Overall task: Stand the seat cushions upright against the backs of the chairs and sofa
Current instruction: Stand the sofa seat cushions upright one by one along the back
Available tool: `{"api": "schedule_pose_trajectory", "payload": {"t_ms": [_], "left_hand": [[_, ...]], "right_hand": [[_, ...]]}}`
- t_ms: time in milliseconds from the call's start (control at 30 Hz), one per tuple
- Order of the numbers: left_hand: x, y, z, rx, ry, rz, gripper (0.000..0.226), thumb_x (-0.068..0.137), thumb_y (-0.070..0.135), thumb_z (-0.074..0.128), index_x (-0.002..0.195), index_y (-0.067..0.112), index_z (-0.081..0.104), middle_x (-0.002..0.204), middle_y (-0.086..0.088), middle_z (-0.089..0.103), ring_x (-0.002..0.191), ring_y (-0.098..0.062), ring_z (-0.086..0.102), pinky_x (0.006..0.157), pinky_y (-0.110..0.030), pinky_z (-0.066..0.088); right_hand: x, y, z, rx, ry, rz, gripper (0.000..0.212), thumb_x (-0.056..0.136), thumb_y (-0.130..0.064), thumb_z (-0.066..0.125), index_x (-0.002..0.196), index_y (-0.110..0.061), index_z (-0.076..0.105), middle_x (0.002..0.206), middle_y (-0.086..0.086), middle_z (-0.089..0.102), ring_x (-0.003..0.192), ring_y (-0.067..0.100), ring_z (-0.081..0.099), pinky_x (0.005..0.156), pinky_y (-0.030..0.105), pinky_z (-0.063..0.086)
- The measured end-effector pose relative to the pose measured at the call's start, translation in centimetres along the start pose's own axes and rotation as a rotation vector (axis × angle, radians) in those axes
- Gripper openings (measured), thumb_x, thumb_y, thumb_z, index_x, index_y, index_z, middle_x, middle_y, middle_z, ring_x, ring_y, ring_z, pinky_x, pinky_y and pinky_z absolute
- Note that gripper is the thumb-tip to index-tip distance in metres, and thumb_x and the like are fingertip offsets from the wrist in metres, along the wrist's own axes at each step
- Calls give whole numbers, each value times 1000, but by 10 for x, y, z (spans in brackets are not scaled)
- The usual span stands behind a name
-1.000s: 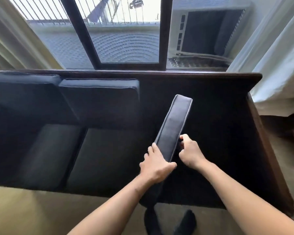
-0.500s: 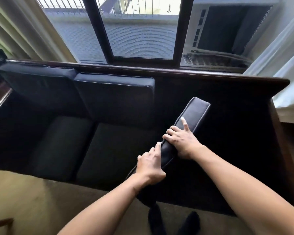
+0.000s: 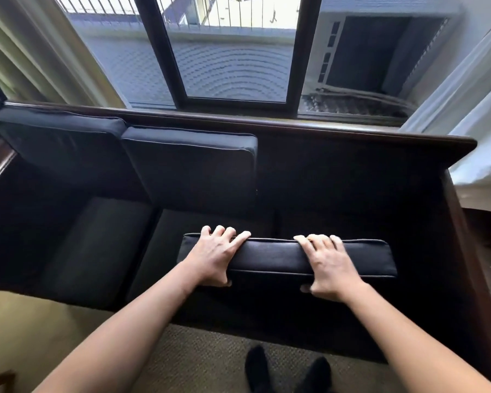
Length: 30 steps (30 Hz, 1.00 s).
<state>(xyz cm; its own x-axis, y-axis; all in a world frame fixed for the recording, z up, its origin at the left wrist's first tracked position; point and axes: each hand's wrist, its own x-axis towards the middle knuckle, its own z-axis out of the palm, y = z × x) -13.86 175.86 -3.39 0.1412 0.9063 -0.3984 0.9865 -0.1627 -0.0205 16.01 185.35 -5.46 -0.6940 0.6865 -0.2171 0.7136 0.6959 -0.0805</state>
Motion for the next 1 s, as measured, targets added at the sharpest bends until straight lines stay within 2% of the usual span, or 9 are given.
{"api": "schedule_pose_trajectory", "payload": {"t_ms": [67, 100, 200, 300, 400, 500, 600, 767, 1000], "left_hand": [[4, 0, 1, 23, 16, -78, 124, 56, 64, 82, 159, 18, 31, 136, -7, 54, 117, -31, 57, 97, -52, 45], [7, 1, 0, 17, 19, -108, 114, 58, 60, 82, 154, 17, 38, 131, -7, 57, 113, -30, 58, 95, -50, 45], [13, 7, -5, -4, 22, -144, 83, 59, 46, 78, 134, 19, 53, 115, -3, 60, 102, -27, 58, 89, -46, 44], [18, 11, -10, -27, 19, -154, 73, 58, 40, 75, 127, 22, 56, 109, 1, 60, 98, -26, 58, 86, -44, 42], [32, 18, -19, -22, 34, -158, 75, 57, 40, 75, 129, 23, 59, 108, 1, 62, 97, -26, 60, 86, -44, 42], [58, 39, -37, -13, 31, -150, 75, 58, 38, 73, 130, 23, 59, 108, 2, 62, 97, -26, 60, 87, -44, 43], [92, 66, -58, -5, 54, -126, 78, 57, 38, 73, 132, 22, 59, 108, 1, 62, 96, -26, 60, 88, -45, 44], [166, 102, -93, -19, 116, -112, 86, 57, 51, 81, 135, 22, 60, 111, -1, 64, 99, -28, 62, 90, -48, 46], [267, 134, -130, -41, 133, -153, 92, 60, 53, 81, 143, 24, 54, 120, 0, 62, 109, -28, 60, 97, -47, 43]], "right_hand": [[-5, 26, 3, -60, -23, 49, 124, 41, -69, 74, 149, -20, 37, 128, 5, 54, 118, 28, 53, 110, 45, 35], [-6, 35, 4, -80, -44, 61, 124, 41, -63, 77, 149, -18, 37, 127, 6, 55, 116, 28, 54, 109, 43, 37], [-12, 45, 5, -104, -72, 62, 111, 46, -46, 78, 145, -16, 38, 118, 5, 57, 103, 27, 57, 101, 40, 40], [-15, 53, 5, -78, -40, 61, 101, 47, -41, 74, 139, -16, 41, 107, 2, 56, 97, 26, 58, 102, 47, 40], [-16, 72, 2, -65, -44, 80, 102, 44, -42, 76, 138, -16, 45, 104, 2, 56, 96, 25, 57, 106, 60, 39], [-21, 105, -8, -46, -58, 109, 98, 44, -36, 74, 136, -17, 45, 102, 3, 56, 92, 27, 57, 89, 52, 47], [-26, 148, -22, -44, -47, 150, 94, 43, -31, 69, 134, -16, 49, 99, 3, 56, 88, 27, 56, 78, 47, 45], [-14, 231, -44, -47, -24, 181, 93, 46, -30, 73, 134, -20, 47, 102, 1, 57, 91, 26, 56, 81, 47, 44], [25, 333, -63, -72, -14, 178, 90, 49, -28, 68, 136, -21, 44, 103, 1, 56, 96, 26, 55, 81, 46, 43]]}}
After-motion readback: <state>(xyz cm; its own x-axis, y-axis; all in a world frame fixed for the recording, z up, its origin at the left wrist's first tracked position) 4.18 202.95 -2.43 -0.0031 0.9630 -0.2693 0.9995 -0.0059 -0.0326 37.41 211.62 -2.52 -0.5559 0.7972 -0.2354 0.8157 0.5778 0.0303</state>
